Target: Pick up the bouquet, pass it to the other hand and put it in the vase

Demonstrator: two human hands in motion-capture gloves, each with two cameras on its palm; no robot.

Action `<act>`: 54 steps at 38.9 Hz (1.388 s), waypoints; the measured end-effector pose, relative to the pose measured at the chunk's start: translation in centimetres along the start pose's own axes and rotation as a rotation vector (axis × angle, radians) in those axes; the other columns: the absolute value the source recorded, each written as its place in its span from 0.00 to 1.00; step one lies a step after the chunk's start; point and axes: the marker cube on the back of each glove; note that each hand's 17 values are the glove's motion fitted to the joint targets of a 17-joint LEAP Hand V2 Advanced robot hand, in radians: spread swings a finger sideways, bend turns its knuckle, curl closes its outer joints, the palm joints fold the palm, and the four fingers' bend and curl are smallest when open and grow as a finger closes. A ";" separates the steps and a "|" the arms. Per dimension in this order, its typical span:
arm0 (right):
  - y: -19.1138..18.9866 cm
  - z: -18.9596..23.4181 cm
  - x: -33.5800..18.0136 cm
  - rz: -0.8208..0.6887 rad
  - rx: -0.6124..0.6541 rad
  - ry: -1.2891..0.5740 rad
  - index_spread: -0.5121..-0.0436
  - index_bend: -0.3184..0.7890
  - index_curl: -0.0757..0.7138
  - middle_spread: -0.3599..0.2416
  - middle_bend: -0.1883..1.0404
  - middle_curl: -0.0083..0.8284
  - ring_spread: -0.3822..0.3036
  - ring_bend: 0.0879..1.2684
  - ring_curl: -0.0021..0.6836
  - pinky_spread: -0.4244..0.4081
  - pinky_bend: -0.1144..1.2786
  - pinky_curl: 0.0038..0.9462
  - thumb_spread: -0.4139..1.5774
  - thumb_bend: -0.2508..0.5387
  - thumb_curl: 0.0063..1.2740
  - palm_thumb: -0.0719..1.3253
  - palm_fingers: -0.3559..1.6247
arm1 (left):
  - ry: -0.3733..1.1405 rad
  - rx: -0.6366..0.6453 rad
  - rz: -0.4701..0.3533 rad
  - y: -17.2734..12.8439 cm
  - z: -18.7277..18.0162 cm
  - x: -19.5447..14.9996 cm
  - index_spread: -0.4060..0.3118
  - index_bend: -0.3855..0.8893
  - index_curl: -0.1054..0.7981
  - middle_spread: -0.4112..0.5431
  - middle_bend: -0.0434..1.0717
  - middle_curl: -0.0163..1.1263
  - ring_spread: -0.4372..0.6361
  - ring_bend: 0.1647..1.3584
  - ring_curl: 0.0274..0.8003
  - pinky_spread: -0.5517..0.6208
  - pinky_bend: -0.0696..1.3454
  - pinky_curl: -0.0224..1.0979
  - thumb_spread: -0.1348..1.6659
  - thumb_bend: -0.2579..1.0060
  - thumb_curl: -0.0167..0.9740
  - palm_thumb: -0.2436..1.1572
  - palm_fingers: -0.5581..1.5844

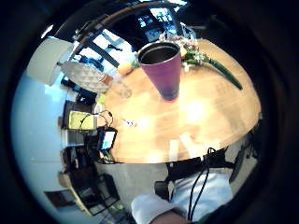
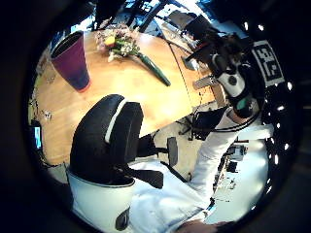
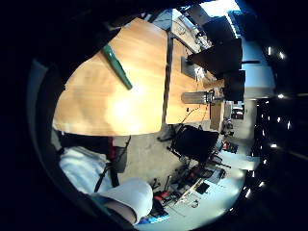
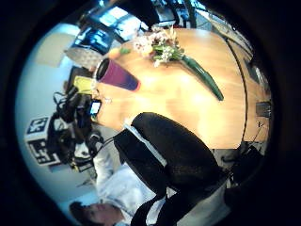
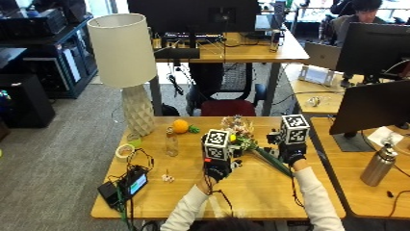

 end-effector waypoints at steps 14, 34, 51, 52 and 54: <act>0.8 -0.9 -0.4 -0.011 0.007 -0.043 0.36 0.37 0.20 0.57 0.38 0.24 0.79 0.30 0.27 0.83 0.52 0.27 0.68 0.37 0.08 0.19 0.36 | 0.028 0.028 -0.008 1.3 -0.2 -1.4 0.53 0.48 0.36 0.59 0.18 0.14 0.63 0.25 0.21 0.77 0.27 0.18 0.63 0.28 0.13 0.34 0.44; -9.5 4.0 5.5 0.267 -0.120 -0.164 0.66 0.30 0.16 0.60 0.53 0.43 0.58 0.49 0.48 0.77 0.58 0.35 0.73 0.33 0.16 0.30 0.48 | 0.077 -0.019 0.058 3.7 0.5 -1.4 0.52 0.46 0.49 0.60 0.18 0.19 0.64 0.26 0.27 0.78 0.26 0.25 0.72 0.21 0.21 0.36 0.44; -6.7 15.0 5.1 0.461 -0.465 -0.297 0.71 0.32 0.15 0.57 0.51 0.47 0.51 0.51 0.52 0.70 0.61 0.37 0.72 0.31 0.22 0.45 0.48 | 0.107 -0.074 0.091 4.3 2.7 -1.7 0.51 0.45 0.53 0.60 0.18 0.21 0.64 0.26 0.29 0.77 0.25 0.28 0.73 0.19 0.24 0.37 0.44; -6.6 15.7 5.1 0.466 -0.480 -0.291 0.71 0.33 0.16 0.57 0.50 0.47 0.51 0.52 0.53 0.69 0.61 0.37 0.72 0.31 0.22 0.46 0.48 | 0.105 -0.086 0.084 4.5 2.8 -1.8 0.51 0.45 0.54 0.60 0.17 0.21 0.64 0.26 0.29 0.77 0.25 0.28 0.73 0.19 0.24 0.37 0.44; -6.4 16.9 5.0 0.482 -0.517 -0.277 0.71 0.33 0.16 0.56 0.51 0.47 0.50 0.52 0.53 0.68 0.61 0.37 0.72 0.31 0.23 0.46 0.49 | 0.105 -0.104 0.070 4.6 3.1 -2.0 0.51 0.45 0.54 0.60 0.17 0.21 0.64 0.26 0.29 0.77 0.25 0.28 0.73 0.19 0.24 0.37 0.44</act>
